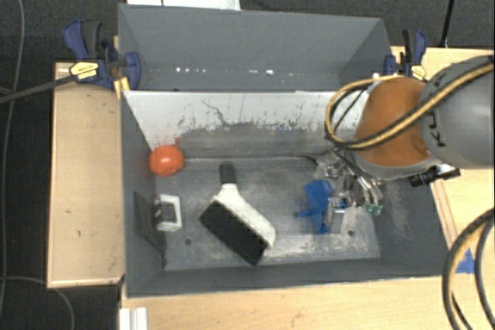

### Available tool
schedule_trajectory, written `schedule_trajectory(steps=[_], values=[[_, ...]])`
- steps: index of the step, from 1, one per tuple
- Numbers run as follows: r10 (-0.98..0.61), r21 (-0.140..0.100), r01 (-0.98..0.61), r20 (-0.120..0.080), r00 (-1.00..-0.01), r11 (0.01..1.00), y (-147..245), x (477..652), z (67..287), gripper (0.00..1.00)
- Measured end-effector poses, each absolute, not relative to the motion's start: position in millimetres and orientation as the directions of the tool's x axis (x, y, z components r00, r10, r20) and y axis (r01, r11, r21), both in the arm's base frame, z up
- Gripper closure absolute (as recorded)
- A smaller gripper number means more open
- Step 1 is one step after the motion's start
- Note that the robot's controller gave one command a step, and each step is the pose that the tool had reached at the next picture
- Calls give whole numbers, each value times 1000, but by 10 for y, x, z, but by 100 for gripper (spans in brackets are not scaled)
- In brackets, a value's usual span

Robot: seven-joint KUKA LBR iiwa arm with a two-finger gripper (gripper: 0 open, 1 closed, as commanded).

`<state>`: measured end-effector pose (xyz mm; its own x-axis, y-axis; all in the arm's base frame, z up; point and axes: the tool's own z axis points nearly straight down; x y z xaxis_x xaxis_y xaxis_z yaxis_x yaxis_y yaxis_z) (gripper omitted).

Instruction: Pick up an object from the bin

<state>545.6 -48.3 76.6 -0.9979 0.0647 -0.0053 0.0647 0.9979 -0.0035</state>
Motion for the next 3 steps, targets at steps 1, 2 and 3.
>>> schedule_trajectory(steps=[1,2,3], values=[[66,3,66,-4,-998,998,-478,5414,740,100],[63,3,63,-4,-998,998,-486,5428,736,100],[68,2,68,-10,-998,998,-523,5402,843,100]])
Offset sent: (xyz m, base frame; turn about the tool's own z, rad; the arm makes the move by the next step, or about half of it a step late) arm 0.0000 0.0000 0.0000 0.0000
